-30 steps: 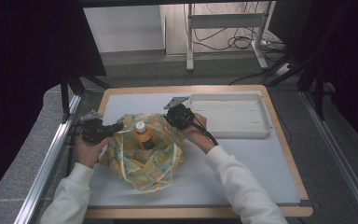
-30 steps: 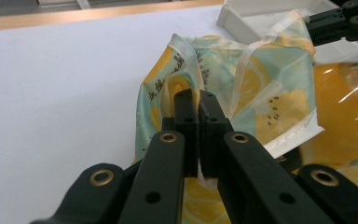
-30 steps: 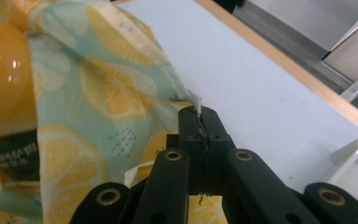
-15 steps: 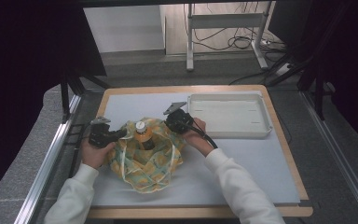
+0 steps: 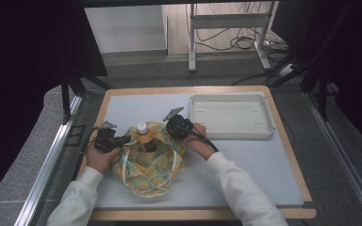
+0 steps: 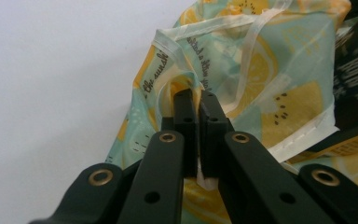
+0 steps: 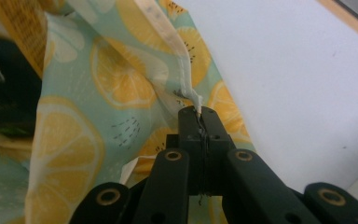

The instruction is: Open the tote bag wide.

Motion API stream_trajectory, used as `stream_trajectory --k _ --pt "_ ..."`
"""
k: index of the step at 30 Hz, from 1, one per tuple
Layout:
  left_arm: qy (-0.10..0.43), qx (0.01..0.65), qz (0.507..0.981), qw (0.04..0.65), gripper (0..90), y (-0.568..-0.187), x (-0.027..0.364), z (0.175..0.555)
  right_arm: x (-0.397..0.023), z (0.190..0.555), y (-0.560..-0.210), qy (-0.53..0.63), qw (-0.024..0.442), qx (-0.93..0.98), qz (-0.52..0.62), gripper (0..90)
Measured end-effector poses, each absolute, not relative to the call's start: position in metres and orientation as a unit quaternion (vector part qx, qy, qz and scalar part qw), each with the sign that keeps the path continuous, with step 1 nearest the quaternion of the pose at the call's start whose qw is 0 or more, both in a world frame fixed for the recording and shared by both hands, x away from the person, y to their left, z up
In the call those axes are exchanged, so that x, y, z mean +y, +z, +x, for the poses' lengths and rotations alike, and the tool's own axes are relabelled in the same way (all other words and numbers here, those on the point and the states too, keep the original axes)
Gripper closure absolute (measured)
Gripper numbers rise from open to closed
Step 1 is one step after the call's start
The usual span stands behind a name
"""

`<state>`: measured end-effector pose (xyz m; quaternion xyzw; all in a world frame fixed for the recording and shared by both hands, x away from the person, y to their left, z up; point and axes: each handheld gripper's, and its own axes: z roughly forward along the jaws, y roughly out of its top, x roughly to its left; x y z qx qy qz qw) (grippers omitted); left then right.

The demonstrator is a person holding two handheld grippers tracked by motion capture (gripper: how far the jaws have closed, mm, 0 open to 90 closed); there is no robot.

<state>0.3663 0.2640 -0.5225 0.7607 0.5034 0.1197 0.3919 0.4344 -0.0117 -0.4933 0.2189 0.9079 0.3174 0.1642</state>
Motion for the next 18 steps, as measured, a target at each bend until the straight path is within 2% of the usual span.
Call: stream_trajectory --k 6,11,13,15,18 --pt "0.119 0.503 0.762 0.391 87.7 -0.524 0.263 0.366 -0.011 0.431 -0.499 0.309 0.164 0.912 0.216 87.8" --pt "0.124 0.496 0.753 0.414 82.9 -0.516 0.266 0.361 -0.016 0.431 -0.493 0.322 0.169 0.904 0.225 76.7" --pt "0.129 0.492 0.75 0.424 75.7 -0.511 0.269 0.357 -0.021 0.431 -0.485 0.347 0.169 0.893 0.232 69.8" --pt "0.14 0.493 0.739 0.438 63.7 -0.504 0.272 0.353 -0.026 0.43 -0.475 0.369 0.167 0.883 0.236 64.7" --pt "0.153 0.486 0.727 0.46 49.9 -0.489 0.281 0.343 -0.033 0.426 -0.46 0.407 0.164 0.867 0.234 61.7"
